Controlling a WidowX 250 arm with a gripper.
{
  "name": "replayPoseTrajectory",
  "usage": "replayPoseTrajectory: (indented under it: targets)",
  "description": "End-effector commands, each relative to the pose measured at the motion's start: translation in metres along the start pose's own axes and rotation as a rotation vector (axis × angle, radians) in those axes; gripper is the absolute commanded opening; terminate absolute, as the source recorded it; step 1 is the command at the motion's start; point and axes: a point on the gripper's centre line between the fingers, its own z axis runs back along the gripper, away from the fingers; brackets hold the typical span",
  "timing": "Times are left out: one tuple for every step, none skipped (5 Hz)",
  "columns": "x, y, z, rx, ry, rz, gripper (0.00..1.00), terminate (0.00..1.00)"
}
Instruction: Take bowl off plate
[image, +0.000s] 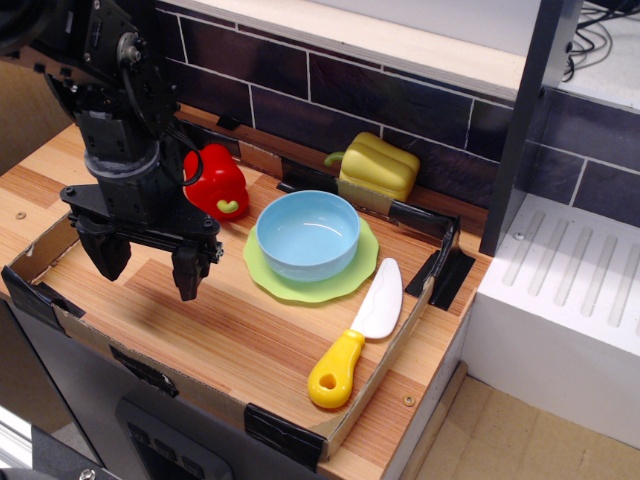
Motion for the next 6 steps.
replayPoseTrajectory:
  targets:
    - [0.0,0.0,0.0,0.0,0.0,0.0,1.0,0.0]
    - [0.01,-0.007,0.027,-0.037,-0.007,0.153,1.0,0.0]
    - [0.018,-0.019,0.04,-0.039,-0.048,0.217,1.0,0.0]
    - [0.033,-0.032,0.051,-0.058,-0.075,0.285,1.0,0.0]
    - [0.047,-0.05,0.04,-0.046,-0.086,0.339,1.0,0.0]
    - [0.056,-0.058,0.028,-0.063,-0.1,0.407,1.0,0.0]
